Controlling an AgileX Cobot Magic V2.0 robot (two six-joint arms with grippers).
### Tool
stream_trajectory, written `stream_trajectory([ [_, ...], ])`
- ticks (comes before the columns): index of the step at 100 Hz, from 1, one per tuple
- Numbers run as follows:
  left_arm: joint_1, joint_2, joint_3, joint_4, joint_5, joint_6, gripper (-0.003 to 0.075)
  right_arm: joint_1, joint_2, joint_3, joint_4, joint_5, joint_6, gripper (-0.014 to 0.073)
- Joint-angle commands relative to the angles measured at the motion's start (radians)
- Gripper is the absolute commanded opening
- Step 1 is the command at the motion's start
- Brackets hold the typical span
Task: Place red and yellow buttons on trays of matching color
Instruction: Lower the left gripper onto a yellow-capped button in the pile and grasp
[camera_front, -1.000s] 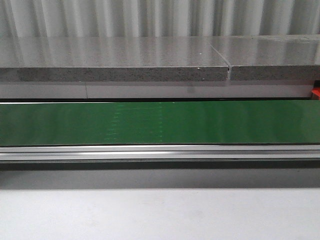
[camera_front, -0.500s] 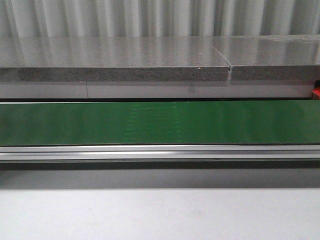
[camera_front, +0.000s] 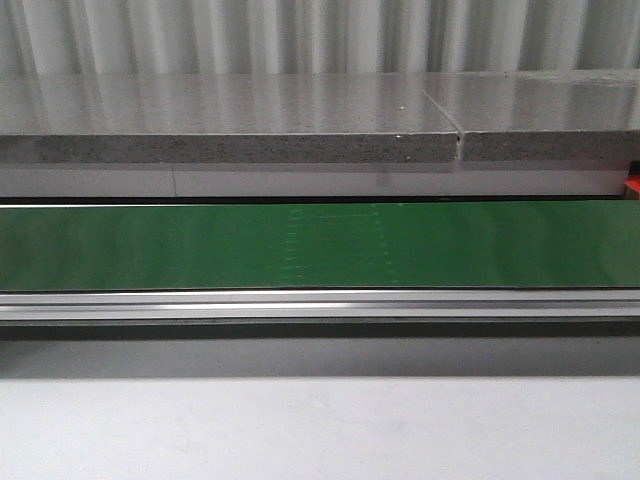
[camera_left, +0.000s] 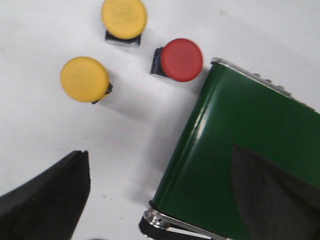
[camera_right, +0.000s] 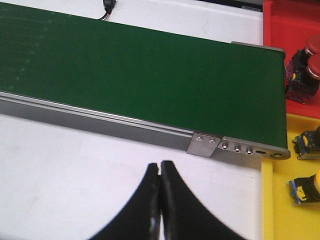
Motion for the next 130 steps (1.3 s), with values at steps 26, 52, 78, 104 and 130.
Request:
stream_trajectory([
  [26, 0.03, 0.076, -0.037, 0.041, -0.035, -0.026, 0.0564, -0.003, 0.001, -0.021, 0.002, -0.06, -0.003, -0.0069],
  [52, 0.065, 0.136, -0.037, 0.054, -0.066, -0.034, 0.0564, -0.003, 0.001, -0.021, 0.002, -0.06, -0.003, -0.0069],
  [78, 0.07, 0.194, -0.039, 0.046, -0.165, -0.034, 0.0564, -0.003, 0.001, -0.021, 0.002, -0.06, -0.003, -0.0069],
  [104, 0.07, 0.238, -0.039, 0.032, -0.233, -0.034, 0.0564, -0.003, 0.001, -0.021, 0.002, -0.06, -0.003, -0.0069],
  [130, 0.07, 0.25, -0.039, 0.032, -0.245, -0.034, 0.047, -0.003, 0.001, -0.021, 0.002, -0.06, -0.003, -0.0069],
])
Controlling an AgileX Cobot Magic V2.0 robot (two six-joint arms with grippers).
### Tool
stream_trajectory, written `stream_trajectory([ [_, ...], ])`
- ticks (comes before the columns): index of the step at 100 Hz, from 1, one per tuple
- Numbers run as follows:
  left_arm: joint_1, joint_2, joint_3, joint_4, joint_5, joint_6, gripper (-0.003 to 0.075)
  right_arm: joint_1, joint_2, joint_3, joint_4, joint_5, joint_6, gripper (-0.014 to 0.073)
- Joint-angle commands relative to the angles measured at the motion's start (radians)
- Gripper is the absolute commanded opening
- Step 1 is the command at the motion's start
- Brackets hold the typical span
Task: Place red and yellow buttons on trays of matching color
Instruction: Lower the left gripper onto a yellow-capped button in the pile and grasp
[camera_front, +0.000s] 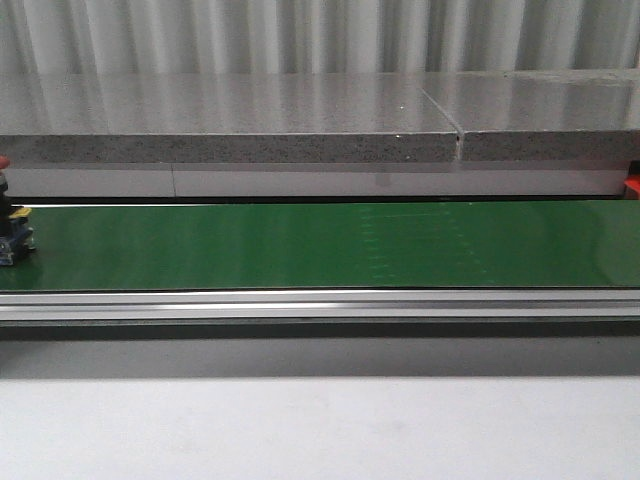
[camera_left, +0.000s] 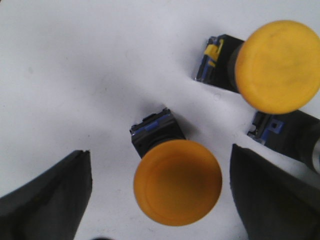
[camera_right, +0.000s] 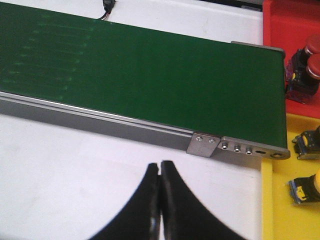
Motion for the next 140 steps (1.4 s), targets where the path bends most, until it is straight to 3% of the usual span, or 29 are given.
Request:
stream_trajectory([
  [1, 0.002, -0.049, -0.029, -0.019, -0.018, -0.014, 0.0461, -0.003, 0.001, -0.021, 0.002, -0.062, -0.003, -0.0069],
  [21, 0.002, -0.049, -0.029, -0.019, -0.022, -0.014, 0.0222, -0.003, 0.001, -0.021, 0.002, -0.062, -0.003, -0.0069],
  [40, 0.0, -0.055, -0.029, -0.019, -0.011, 0.016, 0.0125, -0.003, 0.001, -0.021, 0.002, -0.062, -0.003, -0.0069],
  [101, -0.073, -0.295, 0.023, -0.015, 0.058, 0.066, 0.0113, -0.003, 0.001, -0.021, 0.002, -0.062, -0.003, -0.0069],
  [140, -0.15, -0.445, 0.171, -0.018, 0.008, 0.07, 0.0113, -0.003, 0.001, -0.021, 0.002, -0.062, -0.003, -0.0069],
])
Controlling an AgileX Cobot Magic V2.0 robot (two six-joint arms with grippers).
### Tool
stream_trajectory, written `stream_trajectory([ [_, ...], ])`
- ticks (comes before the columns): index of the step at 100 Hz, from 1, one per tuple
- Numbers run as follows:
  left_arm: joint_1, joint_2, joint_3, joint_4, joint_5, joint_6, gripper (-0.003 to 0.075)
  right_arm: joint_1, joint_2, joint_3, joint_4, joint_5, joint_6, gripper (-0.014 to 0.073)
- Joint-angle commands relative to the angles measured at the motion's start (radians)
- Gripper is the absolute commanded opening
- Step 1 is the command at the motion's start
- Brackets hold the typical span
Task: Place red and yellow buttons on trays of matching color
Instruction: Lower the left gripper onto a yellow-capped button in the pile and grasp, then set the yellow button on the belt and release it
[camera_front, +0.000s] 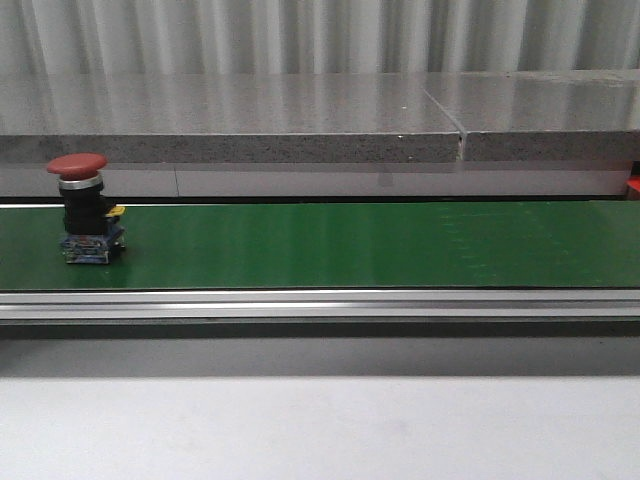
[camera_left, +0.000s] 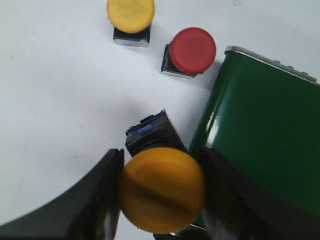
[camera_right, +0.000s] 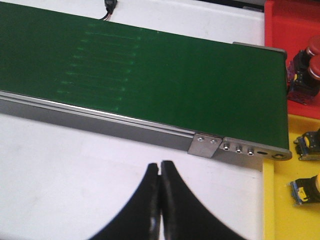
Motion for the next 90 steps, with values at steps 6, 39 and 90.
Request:
stream_trajectory([
  [6, -0.041, -0.073, 0.021, -0.019, -0.06, 0.002, 0.0113, -0.003, 0.001, -0.021, 0.002, -0.062, -0.003, -0.0069],
  [39, -0.125, -0.07, 0.054, -0.022, -0.08, 0.003, 0.0113, -0.003, 0.001, -0.021, 0.002, -0.062, -0.003, -0.0069],
  [90, -0.129, -0.046, 0.054, -0.127, -0.058, 0.09, 0.0505, -0.003, 0.001, -0.021, 0.002, -0.062, -0.003, -0.0069],
])
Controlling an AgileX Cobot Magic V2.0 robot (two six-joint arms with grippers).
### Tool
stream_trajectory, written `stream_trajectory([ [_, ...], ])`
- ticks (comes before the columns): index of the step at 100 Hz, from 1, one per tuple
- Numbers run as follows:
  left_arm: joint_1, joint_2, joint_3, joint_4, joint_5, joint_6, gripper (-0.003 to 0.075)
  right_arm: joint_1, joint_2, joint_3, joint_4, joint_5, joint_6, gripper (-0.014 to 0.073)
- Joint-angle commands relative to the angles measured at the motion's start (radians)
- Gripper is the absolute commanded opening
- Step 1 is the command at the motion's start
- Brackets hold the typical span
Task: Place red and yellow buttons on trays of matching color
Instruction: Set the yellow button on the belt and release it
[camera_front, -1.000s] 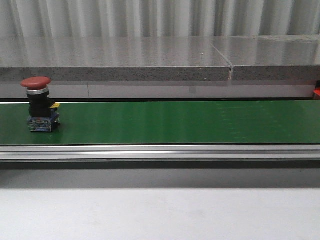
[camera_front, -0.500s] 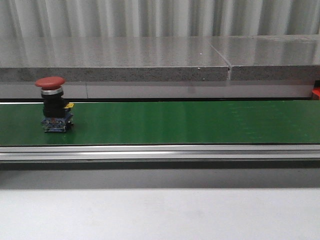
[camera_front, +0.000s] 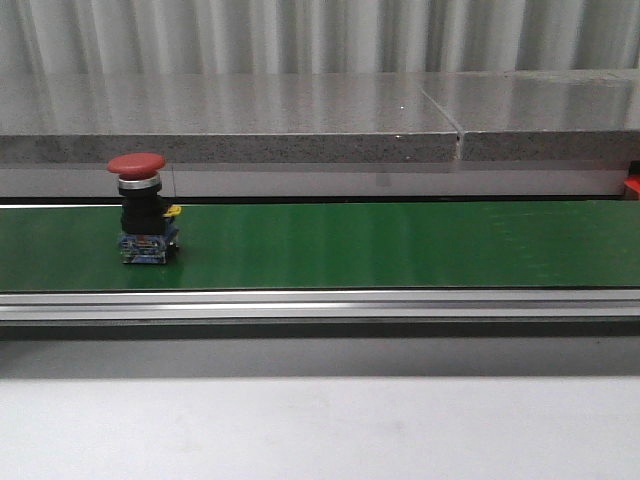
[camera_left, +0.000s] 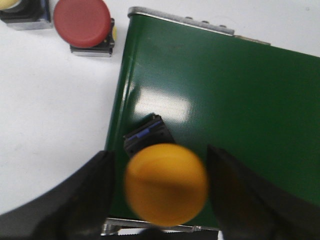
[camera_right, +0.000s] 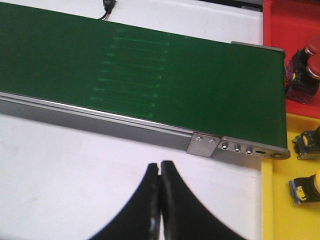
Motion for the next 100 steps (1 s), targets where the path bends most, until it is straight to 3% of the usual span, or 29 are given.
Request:
stream_trajectory([
  [1, -0.005, -0.035, -0.024, -0.047, -0.033, 0.009, 0.0512, -0.003, 0.001, -0.021, 0.002, -0.062, -0.003, -0.0069],
  [20, -0.005, -0.038, -0.024, -0.076, -0.089, 0.028, 0.0512, -0.003, 0.001, -0.021, 0.002, -0.062, -0.003, -0.0069],
  [44, -0.058, -0.079, -0.023, -0.132, -0.141, 0.17, 0.0498, -0.003, 0.001, -0.021, 0.002, -0.062, -0.003, -0.0069],
  [54, -0.103, -0.108, -0.023, -0.097, -0.158, 0.173, 0.0383, -0.003, 0.001, -0.021, 0.002, -0.062, -0.003, -0.0069],
  [71, -0.196, -0.178, 0.021, -0.06, -0.201, 0.173, -0.0025, -0.003, 0.001, -0.021, 0.002, -0.062, -0.003, -0.0069],
  [100, -0.305, -0.363, 0.261, 0.013, -0.413, 0.139, -0.0021, -0.003, 0.001, -0.021, 0.002, -0.062, -0.003, -0.0069],
])
